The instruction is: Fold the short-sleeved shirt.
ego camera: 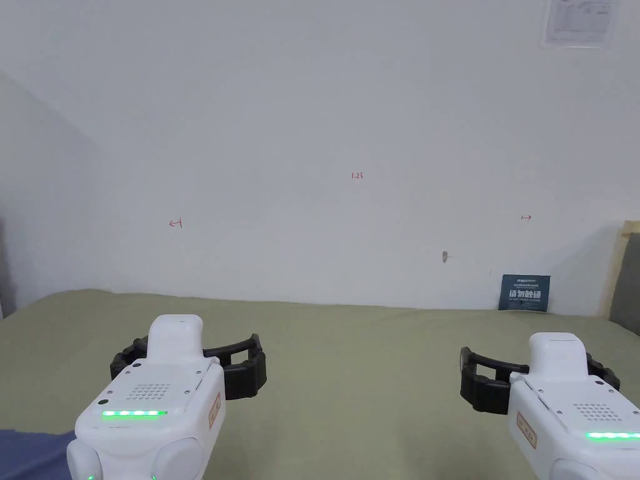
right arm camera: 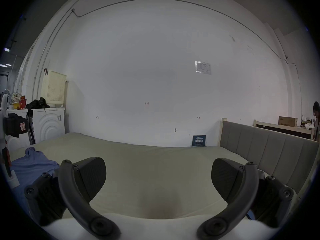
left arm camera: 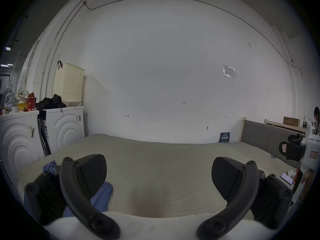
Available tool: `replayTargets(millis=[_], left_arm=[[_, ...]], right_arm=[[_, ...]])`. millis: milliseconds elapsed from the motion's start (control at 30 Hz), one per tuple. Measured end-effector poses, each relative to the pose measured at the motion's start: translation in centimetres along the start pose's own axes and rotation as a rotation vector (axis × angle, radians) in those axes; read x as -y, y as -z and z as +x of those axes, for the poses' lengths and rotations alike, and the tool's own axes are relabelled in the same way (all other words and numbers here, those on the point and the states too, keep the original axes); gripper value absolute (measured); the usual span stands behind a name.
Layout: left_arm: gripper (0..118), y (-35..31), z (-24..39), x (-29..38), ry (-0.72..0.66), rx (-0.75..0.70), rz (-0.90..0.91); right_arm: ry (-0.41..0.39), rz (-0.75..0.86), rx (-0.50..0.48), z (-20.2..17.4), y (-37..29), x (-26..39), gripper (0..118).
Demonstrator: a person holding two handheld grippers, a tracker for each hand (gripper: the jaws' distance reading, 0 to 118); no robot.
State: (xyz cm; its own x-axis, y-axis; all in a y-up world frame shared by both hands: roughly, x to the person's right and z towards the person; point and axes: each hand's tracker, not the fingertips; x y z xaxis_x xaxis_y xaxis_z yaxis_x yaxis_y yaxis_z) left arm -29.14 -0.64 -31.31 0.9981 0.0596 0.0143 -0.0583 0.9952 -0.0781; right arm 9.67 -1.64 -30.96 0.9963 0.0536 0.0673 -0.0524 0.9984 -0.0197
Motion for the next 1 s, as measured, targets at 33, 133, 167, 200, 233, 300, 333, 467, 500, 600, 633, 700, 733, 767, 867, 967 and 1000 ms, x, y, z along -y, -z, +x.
replayTargets(millis=[33, 133, 167, 200, 233, 300, 333, 467, 500, 600, 633, 700, 733, 767, 867, 967, 1000], left_arm=[[118, -0.03, -0.02, -0.02, 0.001, 0.0, 0.0], [118, -0.07, -0.08, -0.03, -0.001, 0.001, -0.002], [118, -0.07, -0.1, -0.03, -0.001, 0.004, -0.004], [118, -0.08, -0.12, -0.02, 0.0, 0.004, -0.006], [118, -0.08, -0.12, 0.0, 0.001, 0.002, -0.006], [118, -0.09, -0.15, 0.0, 0.005, 0.002, -0.01], [118, -0.13, -0.16, 0.0, 0.005, 0.003, -0.009], [118, -0.31, -0.24, -0.14, 0.009, 0.001, -0.005], [118, -0.31, -0.28, -0.19, 0.008, 0.002, -0.006], [118, -0.19, -0.37, -0.24, 0.0, 0.008, -0.015], [118, -0.23, -0.35, -0.24, 0.0, 0.006, -0.013], [118, -0.31, -0.29, -0.24, 0.004, 0.003, -0.006], [118, -0.33, -0.27, -0.25, 0.006, 0.004, -0.004], [118, -0.33, -0.24, -0.28, 0.008, 0.006, -0.007], [118, -0.29, -0.12, -0.28, 0.003, 0.014, -0.015], [118, -0.41, 0.13, -0.2, 0.008, 0.01, 0.003], [118, -0.41, 0.18, -0.22, 0.012, 0.005, 0.005]], right_arm=[[0.0, 0.0, 0.002, -0.01, -0.04, -0.04, 118], [0.0, 0.005, 0.003, -0.02, -0.12, -0.05, 118], [0.0, 0.005, 0.003, -0.03, -0.15, -0.06, 118], [0.001, 0.005, 0.001, -0.02, -0.17, -0.08, 118], [0.0, 0.004, 0.0, -0.02, -0.22, -0.1, 118], [-0.004, 0.001, 0.002, -0.03, -0.25, -0.13, 118], [-0.005, 0.0, 0.003, -0.02, -0.27, -0.14, 118], [-0.002, 0.005, 0.005, 0.14, -0.32, -0.23, 118], [-0.002, 0.004, 0.007, 0.22, -0.27, -0.22, 118], [-0.002, 0.001, 0.007, 0.34, -0.22, -0.21, 118], [-0.002, 0.001, 0.008, 0.37, -0.24, -0.2, 118], [0.0, -0.002, 0.006, 0.42, -0.28, -0.17, 118], [0.001, -0.001, 0.006, 0.42, -0.31, -0.16, 118], [0.0, -0.001, 0.006, 0.41, -0.32, -0.15, 118], [-0.016, -0.006, 0.0, 0.25, -0.28, 0.1, 118], [-0.015, 0.005, -0.003, 0.21, -0.46, 0.21, 118], [-0.01, 0.001, -0.004, 0.21, -0.46, 0.14, 118]])
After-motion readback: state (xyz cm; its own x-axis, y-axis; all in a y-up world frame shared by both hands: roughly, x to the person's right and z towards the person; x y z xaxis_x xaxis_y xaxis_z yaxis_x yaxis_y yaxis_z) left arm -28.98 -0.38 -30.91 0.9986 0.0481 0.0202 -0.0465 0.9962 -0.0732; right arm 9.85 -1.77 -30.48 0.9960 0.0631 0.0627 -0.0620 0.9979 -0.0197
